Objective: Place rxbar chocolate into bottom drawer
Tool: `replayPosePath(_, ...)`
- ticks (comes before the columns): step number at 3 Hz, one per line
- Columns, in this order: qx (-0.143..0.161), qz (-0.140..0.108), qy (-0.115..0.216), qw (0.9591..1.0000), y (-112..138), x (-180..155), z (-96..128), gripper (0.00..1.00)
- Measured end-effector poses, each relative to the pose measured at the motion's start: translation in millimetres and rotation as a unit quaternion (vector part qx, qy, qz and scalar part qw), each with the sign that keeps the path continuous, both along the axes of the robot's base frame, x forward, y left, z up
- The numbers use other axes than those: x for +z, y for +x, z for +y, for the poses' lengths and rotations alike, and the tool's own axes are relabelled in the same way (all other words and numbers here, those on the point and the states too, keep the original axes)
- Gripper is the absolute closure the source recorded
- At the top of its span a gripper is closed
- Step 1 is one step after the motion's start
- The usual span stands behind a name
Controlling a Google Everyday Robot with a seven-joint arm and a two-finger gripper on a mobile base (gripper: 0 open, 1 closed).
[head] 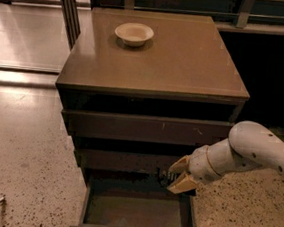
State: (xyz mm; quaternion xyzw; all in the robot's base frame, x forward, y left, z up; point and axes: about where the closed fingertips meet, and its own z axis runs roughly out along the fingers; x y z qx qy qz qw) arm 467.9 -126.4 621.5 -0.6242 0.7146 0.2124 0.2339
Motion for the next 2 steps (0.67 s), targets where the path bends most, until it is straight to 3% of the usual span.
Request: replayPosePath(2,0.004,-0.008,-0.013,0.9999,2.6,-11.6,-2.9,1.0)
